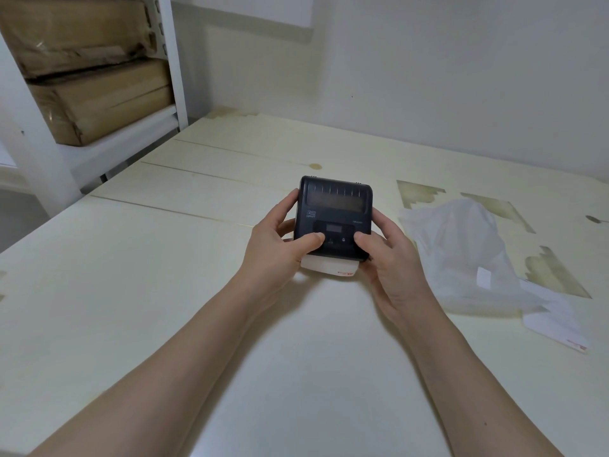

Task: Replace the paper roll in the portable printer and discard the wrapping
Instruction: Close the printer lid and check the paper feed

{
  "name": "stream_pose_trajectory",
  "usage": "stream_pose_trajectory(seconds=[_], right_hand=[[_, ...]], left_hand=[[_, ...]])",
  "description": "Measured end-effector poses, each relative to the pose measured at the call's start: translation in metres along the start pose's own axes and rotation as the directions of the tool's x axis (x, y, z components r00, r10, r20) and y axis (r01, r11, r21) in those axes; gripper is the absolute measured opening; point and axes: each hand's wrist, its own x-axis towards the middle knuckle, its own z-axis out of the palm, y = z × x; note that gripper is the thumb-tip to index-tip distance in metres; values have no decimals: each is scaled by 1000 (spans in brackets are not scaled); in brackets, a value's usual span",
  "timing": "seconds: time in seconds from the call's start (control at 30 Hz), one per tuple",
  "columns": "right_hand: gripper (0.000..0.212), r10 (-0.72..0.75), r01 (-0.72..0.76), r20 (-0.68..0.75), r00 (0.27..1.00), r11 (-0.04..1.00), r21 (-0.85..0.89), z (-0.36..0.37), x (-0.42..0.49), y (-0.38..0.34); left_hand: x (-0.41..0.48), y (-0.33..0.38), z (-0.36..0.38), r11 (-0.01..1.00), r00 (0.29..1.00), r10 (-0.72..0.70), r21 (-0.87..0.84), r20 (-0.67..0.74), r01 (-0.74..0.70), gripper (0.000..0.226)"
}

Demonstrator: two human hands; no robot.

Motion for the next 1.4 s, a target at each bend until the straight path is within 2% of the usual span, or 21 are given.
stream_pose_trajectory(seconds=[0.33, 0.57, 0.73, 1.07, 1.4], right_hand=[[50, -28, 29, 18, 999, 999, -29, -1, 0, -2], [44, -97, 98, 60, 993, 995, -10, -3, -2, -9], [53, -136, 137, 26, 990, 990, -35, -5, 0, -7], [60, -117, 118, 14, 993, 987, -114, -7, 2, -6], [58, -131, 129, -7, 991, 982, -138, -9, 1, -7]], left_hand=[[-1, 2, 0, 1000, 1000, 13, -8, 8, -13, 77], [-1, 8, -4, 998, 996, 58, -27, 68, -57, 78], [-2, 8, -4, 995, 990, 96, -21, 106, -94, 79], [-1, 6, -3, 995, 993, 74, -76, 94, -67, 68], [-3, 7, -2, 995, 993, 73, -75, 97, -66, 69]])
